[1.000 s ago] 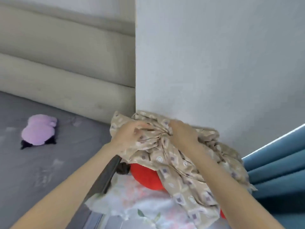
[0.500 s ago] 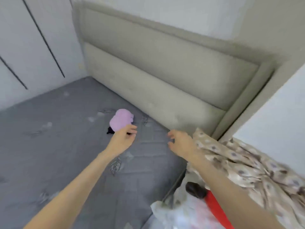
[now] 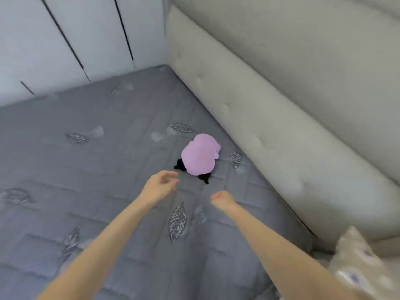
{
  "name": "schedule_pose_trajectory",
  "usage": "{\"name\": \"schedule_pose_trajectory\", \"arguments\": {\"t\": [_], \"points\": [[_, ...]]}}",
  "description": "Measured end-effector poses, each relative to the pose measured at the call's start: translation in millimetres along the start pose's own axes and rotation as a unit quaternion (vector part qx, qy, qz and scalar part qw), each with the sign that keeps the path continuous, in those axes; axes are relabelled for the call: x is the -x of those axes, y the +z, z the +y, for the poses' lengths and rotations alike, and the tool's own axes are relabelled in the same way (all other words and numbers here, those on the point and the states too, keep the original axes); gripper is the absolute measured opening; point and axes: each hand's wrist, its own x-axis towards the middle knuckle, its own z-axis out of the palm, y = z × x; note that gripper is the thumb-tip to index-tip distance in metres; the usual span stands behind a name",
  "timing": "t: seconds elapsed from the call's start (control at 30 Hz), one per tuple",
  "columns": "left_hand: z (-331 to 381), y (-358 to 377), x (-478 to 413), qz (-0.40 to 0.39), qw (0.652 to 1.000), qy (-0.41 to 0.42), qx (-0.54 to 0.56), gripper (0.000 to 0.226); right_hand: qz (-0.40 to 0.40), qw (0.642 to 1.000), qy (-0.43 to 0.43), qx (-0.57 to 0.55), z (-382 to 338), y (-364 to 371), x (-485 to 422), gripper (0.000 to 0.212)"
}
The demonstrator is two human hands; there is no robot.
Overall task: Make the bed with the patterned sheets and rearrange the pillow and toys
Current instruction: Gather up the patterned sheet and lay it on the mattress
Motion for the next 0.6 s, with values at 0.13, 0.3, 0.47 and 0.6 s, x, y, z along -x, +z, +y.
{"name": "schedule_pose_trajectory", "arguments": {"t": [0.13,0.3,0.47,0.6], "points": [[-19,7,-63,0.009,0.999,-0.038,0.025,0.019,-0.027,0.995,-0.02,0.096,2,17,-90,0.04],[-40,13,-122,0.016,0.996,-0.064,0.06,0.019,-0.06,0.987,-0.029,0.144,-2,44,-167,0.065],[-68,13,-150,0.018,0.993,-0.092,0.071,0.021,-0.103,0.974,0.005,0.202,-20,66,-214,0.072],[-85,6,-149,0.017,0.992,-0.112,0.053,0.027,-0.027,0.986,0.045,0.158,-26,75,-226,0.059]]}}
